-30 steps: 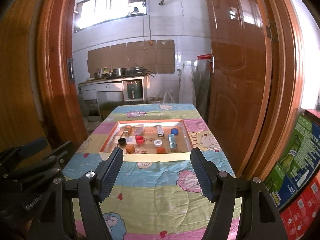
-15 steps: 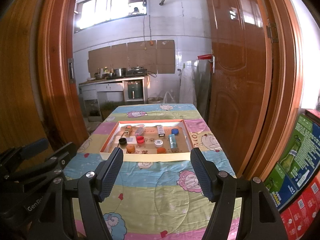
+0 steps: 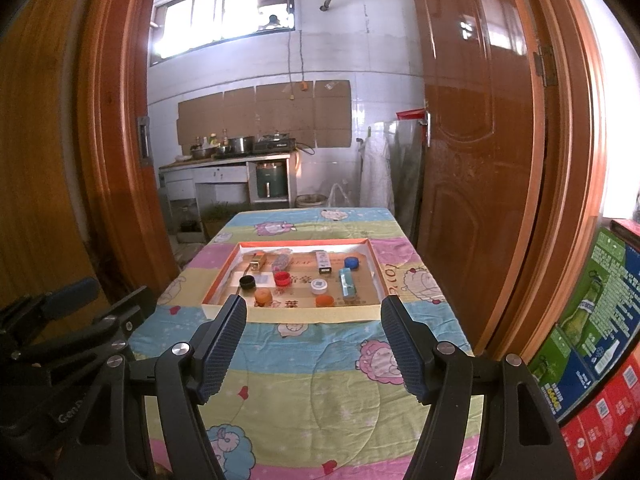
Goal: Organize rigid objects
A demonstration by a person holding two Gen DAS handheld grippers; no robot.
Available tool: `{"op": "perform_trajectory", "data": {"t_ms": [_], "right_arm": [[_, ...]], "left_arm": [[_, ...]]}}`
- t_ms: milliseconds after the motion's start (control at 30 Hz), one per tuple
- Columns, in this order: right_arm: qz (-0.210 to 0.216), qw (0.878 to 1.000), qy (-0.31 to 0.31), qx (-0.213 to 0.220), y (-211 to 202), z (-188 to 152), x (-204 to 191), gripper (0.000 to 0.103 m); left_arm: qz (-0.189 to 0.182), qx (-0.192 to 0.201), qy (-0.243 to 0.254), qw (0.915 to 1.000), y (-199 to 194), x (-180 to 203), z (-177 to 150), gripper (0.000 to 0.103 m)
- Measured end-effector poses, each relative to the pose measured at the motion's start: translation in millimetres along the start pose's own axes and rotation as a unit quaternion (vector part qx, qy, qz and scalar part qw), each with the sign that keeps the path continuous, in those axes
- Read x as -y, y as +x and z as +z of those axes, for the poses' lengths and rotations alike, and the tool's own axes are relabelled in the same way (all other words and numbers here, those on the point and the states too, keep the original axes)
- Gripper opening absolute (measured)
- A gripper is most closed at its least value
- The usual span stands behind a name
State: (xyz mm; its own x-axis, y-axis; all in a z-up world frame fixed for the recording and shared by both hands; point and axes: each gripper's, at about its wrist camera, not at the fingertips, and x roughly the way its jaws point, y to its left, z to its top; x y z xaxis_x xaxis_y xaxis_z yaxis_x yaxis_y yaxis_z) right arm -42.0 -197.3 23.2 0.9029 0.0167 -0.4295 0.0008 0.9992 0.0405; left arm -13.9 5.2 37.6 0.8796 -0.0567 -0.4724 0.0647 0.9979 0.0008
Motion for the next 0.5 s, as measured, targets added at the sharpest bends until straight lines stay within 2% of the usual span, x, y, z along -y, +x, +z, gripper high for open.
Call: {"op": "perform_trajectory", "data": {"t_ms": [500], "right_arm": [[0.0, 1.0, 0.001, -0.001, -0.1, 0.3, -2.0, 0.072]], "left_arm": [[-0.003, -0.009, -0.001, 0.9999, 2.1, -2.1, -4.5, 0.064]]}}
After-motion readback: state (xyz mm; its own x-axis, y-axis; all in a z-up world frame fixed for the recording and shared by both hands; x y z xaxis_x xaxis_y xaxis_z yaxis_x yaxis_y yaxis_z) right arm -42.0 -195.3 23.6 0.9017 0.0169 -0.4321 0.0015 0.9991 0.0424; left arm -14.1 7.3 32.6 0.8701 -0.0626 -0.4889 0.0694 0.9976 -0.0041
